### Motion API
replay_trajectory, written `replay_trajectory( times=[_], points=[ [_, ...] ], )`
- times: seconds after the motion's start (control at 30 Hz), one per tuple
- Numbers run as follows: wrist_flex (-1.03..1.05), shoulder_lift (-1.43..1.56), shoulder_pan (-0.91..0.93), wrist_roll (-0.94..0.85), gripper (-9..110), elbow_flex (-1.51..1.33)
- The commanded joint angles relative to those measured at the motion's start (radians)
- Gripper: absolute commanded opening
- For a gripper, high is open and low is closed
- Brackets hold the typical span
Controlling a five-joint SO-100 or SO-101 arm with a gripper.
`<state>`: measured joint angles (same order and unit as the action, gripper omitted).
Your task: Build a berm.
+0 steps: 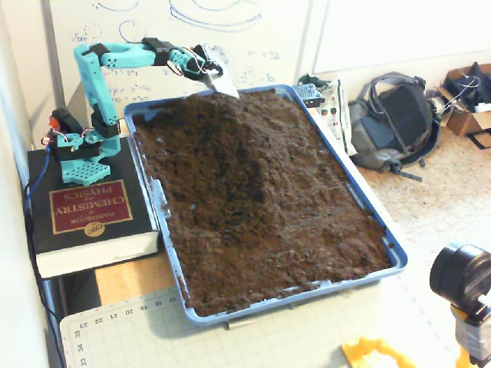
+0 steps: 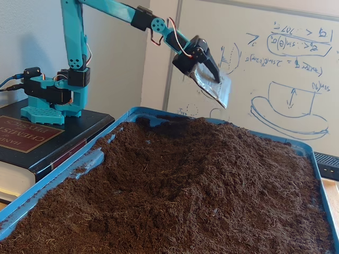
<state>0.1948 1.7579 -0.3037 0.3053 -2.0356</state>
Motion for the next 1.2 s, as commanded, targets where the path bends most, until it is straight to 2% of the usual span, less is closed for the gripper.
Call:
replay_trajectory(
  times=[0.0, 0.1, 0.23, 0.5, 0.67, 0.8, 1.0, 1.17],
  points=[
    [-0.06, 0.058, 0.094, -0.071, 0, 0.143],
    [-0.14, -0.087, 0.161, -0.172, 0, 0.264],
    [-0.222, -0.305, 0.184, -0.199, 0, 0.495],
    [-0.161, -0.742, 0.184, -0.201, 0, 0.917],
    [-0.026, -0.991, 0.137, -0.209, 0, 1.172],
    [0.156, -1.078, 0.12, -0.215, 0, 1.292],
    [0.443, -1.118, 0.098, -0.218, 0, 1.301],
    [0.505, -1.129, 0.1, -0.219, 0, 1.307]
  ],
)
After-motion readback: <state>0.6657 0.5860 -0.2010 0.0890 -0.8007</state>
